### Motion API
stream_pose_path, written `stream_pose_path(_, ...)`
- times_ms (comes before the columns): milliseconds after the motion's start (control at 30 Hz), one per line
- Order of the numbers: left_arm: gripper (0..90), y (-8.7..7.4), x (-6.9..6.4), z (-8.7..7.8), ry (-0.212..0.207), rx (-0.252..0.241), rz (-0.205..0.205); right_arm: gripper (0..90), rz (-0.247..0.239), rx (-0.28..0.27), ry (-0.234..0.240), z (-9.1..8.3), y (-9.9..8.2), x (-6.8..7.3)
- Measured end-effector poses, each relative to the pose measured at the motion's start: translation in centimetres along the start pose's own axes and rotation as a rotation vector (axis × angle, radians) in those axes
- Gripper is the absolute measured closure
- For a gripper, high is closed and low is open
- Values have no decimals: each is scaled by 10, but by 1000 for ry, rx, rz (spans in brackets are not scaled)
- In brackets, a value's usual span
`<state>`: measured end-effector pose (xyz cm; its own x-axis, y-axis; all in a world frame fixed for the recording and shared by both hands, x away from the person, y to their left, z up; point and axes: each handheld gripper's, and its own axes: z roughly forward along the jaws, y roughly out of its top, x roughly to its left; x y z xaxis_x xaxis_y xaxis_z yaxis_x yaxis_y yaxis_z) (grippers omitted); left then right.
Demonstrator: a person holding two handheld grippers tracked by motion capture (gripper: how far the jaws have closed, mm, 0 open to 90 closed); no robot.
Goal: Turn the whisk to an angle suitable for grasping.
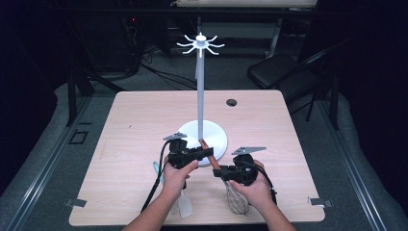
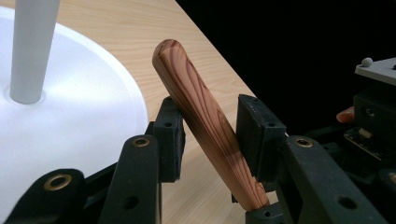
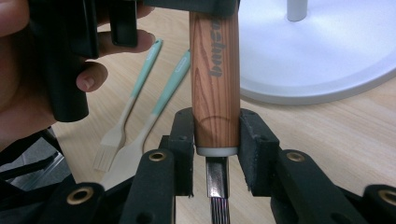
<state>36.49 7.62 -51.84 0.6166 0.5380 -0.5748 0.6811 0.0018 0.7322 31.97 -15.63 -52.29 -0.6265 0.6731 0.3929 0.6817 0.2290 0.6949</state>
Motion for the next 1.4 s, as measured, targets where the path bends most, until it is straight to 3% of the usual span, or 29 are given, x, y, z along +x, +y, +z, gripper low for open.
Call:
stream_pose_path(133, 621, 2, -4, -3, -6, -14, 17, 694, -22, -29, -11, -2, 0, 4)
stream_pose_path(233, 577, 2, -9, -5, -19, -18, 19, 695, -53, -55, -35, -6, 1, 8)
stream_pose_path(400, 589, 2, -16, -8, -53, -23, 37, 695, -100, -111, -91, -10, 1, 16)
stream_pose_path(600, 633, 1, -21, -8, -101, -13, 13, 695, -117, -164, -122, -13, 3, 22)
stream_pose_path(767, 663, 0, -26, -5, -96, -9, 37, 695, -125, -187, -133, -13, 3, 25)
stream_pose_path(1167, 697, -1, -28, -3, -104, 9, 42, 694, -143, -208, -136, -14, 3, 27)
stream_pose_path(1400, 711, 2, -23, -8, -111, -4, 9, 633, -116, -197, -100, -20, 6, 25)
